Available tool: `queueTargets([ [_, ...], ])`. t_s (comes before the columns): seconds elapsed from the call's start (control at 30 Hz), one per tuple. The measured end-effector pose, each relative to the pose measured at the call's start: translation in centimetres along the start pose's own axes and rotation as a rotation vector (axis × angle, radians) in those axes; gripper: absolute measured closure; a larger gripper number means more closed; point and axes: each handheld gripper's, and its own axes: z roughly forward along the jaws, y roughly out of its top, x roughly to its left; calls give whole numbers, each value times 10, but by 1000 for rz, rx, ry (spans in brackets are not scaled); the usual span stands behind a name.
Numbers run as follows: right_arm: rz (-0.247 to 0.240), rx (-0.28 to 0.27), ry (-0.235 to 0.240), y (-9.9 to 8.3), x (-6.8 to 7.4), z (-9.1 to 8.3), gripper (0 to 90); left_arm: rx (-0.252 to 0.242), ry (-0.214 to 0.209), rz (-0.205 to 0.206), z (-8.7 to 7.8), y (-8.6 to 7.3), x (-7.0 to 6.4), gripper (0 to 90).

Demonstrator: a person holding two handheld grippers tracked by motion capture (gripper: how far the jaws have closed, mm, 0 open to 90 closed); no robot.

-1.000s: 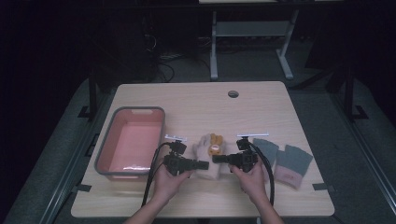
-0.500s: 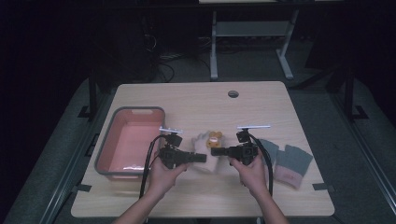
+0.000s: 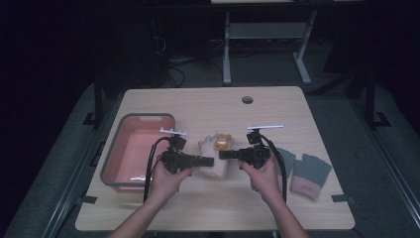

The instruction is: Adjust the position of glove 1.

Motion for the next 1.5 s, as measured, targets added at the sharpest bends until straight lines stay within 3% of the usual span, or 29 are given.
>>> queueTargets([
  [1.0, -46, 18, 24, 39, 35, 9, 812, -38, -23, -8, -41, 25, 2, 683],
  [1.5, -73, 35, 56, 64, 59, 24, 812, -66, 2, -3, -78, 39, 5, 682],
])
